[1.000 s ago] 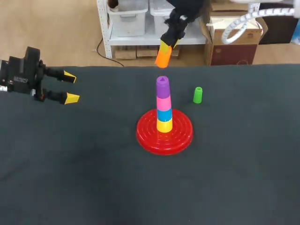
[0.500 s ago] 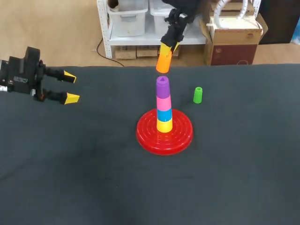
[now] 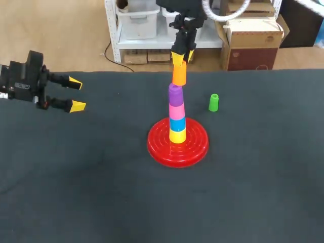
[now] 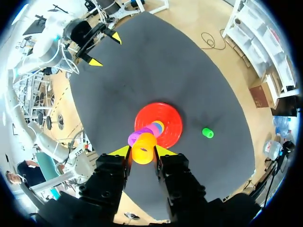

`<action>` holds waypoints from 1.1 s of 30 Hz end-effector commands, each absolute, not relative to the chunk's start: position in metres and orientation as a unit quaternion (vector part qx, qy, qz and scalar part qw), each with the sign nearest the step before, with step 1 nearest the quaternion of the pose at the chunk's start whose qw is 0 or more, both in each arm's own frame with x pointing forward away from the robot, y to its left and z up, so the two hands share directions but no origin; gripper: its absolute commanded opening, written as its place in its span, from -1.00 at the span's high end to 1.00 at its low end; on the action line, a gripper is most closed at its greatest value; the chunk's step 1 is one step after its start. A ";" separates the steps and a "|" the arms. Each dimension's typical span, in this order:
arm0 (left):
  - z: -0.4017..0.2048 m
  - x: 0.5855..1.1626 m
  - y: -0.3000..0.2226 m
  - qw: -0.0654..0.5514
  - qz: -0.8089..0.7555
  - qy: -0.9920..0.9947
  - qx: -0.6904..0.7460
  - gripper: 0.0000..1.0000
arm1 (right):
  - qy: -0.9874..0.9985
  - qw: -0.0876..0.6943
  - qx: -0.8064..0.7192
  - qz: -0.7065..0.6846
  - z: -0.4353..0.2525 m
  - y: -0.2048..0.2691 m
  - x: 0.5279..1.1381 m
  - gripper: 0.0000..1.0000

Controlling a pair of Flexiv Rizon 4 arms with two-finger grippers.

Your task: Pick up and stack the cylinders on the red base in this order: pink,purple,orange,green

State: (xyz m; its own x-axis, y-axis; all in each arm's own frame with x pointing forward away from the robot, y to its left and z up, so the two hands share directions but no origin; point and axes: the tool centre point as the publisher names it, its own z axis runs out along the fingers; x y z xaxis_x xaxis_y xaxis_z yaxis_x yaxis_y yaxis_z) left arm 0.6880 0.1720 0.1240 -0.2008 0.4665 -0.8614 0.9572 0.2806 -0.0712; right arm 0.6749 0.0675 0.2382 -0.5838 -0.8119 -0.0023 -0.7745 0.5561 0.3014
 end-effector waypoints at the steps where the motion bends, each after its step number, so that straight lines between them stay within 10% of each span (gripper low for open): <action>1: 0.123 0.686 0.173 0.383 -0.322 0.703 0.505 -1.00 | -0.881 0.053 0.451 -0.130 0.236 0.071 0.674 1.00; 33: 0.123 0.686 0.173 0.383 -0.322 0.703 0.505 -1.00 | -0.907 -0.024 0.418 -0.037 0.217 0.072 0.639 1.00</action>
State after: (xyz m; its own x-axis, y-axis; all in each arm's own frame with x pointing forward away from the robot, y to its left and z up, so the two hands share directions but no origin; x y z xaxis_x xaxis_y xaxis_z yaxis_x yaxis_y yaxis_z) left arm 0.6880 0.1720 0.1240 -0.2008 0.4665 -0.8614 0.9572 0.2806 -0.0712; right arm 0.6512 0.0787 0.2298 -0.6356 -0.7699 0.0573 -0.7648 0.6380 0.0896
